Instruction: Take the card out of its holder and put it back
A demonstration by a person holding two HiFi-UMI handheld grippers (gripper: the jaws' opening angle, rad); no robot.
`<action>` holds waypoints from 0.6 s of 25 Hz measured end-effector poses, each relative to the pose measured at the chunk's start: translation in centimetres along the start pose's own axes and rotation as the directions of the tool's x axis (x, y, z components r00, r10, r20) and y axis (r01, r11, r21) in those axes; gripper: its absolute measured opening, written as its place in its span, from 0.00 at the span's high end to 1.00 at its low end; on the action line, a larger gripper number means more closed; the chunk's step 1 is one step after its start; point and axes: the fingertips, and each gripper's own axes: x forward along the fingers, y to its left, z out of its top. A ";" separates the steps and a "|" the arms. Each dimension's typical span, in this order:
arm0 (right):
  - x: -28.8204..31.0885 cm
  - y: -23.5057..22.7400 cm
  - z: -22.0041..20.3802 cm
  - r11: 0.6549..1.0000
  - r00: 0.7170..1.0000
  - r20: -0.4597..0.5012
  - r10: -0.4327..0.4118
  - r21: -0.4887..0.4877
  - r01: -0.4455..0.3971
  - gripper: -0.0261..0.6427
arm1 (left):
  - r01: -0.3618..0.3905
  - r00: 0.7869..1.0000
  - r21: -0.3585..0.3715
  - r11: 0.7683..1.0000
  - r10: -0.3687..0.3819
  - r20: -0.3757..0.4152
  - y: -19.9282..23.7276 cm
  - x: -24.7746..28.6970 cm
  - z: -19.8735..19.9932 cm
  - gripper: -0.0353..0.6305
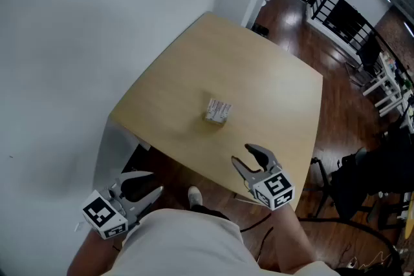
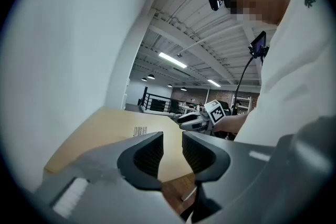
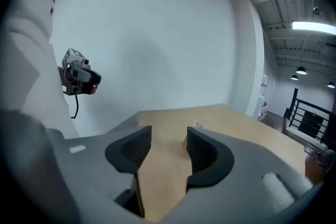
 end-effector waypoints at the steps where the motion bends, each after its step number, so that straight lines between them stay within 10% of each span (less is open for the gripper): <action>1: 0.7 -1.3 -0.1 1.000 1.000 -0.002 0.006 -0.005 -0.006 0.64 | 0.000 1.000 0.003 1.000 0.000 0.000 0.1 1.1 0.3 0.77; 15: 10.8 -12.7 -1.5 0.986 0.986 -0.025 0.166 -0.030 -0.167 0.66 | -0.122 0.992 -0.064 0.990 0.123 0.005 2.0 8.8 2.5 0.77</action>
